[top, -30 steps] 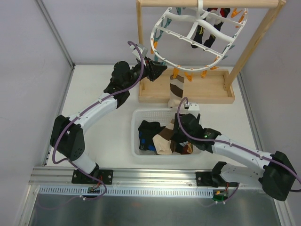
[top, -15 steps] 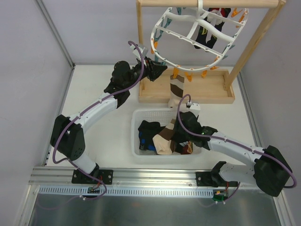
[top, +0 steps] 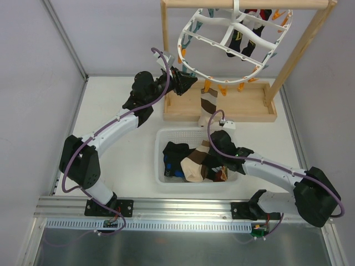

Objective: Clip the socks to the hanger
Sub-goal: Pick up the sock from the bin.

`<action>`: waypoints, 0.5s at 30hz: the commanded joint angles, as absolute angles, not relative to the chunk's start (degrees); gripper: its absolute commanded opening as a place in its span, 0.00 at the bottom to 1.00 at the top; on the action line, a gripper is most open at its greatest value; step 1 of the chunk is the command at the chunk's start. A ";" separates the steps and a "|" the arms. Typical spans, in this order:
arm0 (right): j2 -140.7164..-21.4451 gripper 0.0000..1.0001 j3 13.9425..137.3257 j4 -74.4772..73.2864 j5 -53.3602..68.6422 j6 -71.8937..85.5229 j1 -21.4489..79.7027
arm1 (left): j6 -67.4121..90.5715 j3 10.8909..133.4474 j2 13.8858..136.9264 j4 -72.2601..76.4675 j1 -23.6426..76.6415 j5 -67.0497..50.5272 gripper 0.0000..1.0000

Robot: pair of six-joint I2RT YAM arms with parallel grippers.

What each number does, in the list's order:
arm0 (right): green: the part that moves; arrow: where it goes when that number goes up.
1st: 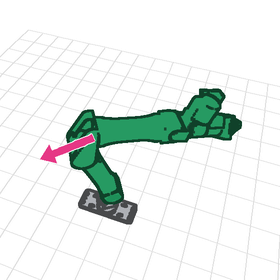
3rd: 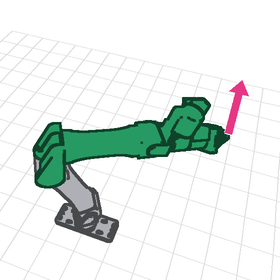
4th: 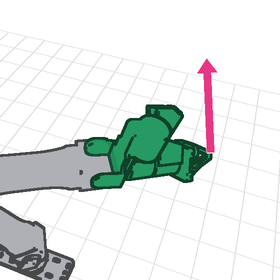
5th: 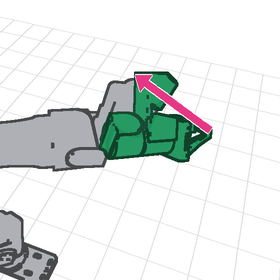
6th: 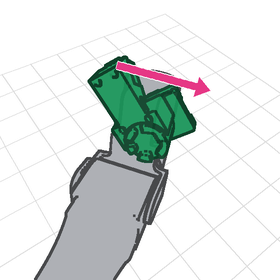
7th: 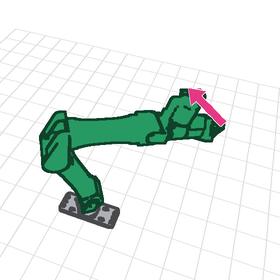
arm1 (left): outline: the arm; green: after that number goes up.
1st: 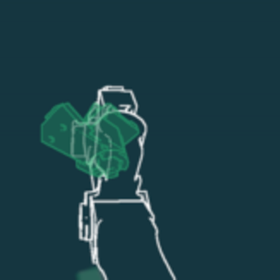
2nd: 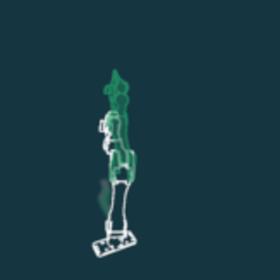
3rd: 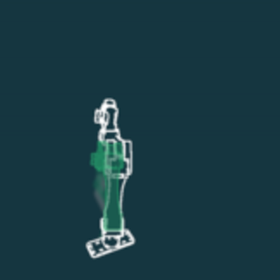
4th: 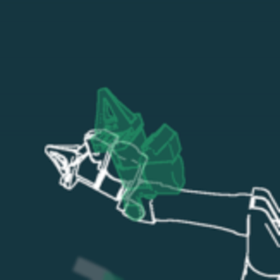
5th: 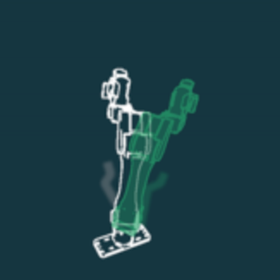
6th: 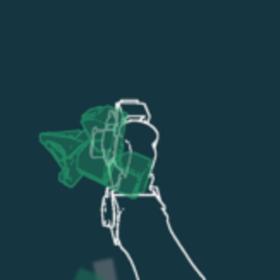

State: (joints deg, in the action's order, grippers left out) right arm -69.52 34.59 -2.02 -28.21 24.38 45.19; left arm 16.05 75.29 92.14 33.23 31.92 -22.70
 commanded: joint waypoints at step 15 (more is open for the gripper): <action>-51.77 0.01 34.62 12.22 -7.40 4.76 45.44 | 18.37 78.75 89.21 20.57 32.26 -30.40 0.00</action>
State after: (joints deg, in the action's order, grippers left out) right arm -54.54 32.77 4.75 -16.99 13.80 44.93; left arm 16.99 77.84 91.05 28.67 31.90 -25.02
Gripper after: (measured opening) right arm 0.029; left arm 0.244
